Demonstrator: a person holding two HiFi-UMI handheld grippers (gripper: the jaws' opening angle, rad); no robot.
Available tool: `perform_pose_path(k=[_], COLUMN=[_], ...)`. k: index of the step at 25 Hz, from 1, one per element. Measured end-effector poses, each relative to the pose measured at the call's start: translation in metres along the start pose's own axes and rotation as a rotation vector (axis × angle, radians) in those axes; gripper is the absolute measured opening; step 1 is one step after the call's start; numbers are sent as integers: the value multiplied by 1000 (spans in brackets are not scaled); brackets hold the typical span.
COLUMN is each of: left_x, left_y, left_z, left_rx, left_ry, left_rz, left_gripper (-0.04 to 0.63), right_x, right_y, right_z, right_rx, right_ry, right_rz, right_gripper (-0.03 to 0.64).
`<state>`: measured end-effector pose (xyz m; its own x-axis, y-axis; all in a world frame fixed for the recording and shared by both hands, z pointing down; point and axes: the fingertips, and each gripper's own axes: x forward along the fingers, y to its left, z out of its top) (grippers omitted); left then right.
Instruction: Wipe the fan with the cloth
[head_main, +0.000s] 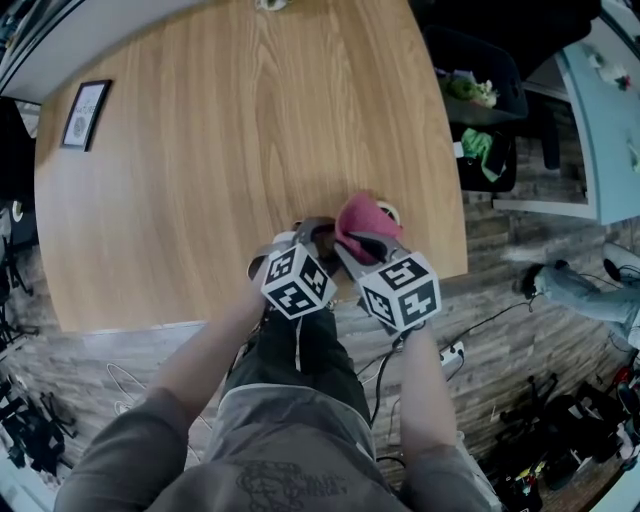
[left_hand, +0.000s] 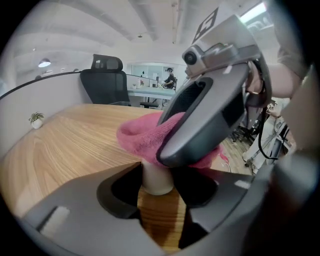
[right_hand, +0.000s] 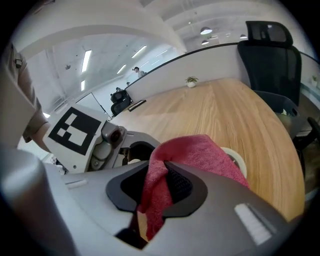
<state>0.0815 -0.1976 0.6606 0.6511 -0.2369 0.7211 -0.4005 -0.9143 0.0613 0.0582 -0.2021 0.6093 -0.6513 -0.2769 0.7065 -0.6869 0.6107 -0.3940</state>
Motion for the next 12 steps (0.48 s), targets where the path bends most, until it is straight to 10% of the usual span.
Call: perform_pose_path(k=[4,12], left_x=[1,1], left_y=[0,1], left_z=[1,0], left_rx=[-19,-65], left_ry=[-3,7], left_rz=[-17,-47], left_gripper=[196,196], right_x=[-14,-58], right_y=[-28,-87], right_z=[9,8], right_rx=[-42,214], right_ry=[-40,-207], right_rz=[-124,-349], right_gripper=[74,74])
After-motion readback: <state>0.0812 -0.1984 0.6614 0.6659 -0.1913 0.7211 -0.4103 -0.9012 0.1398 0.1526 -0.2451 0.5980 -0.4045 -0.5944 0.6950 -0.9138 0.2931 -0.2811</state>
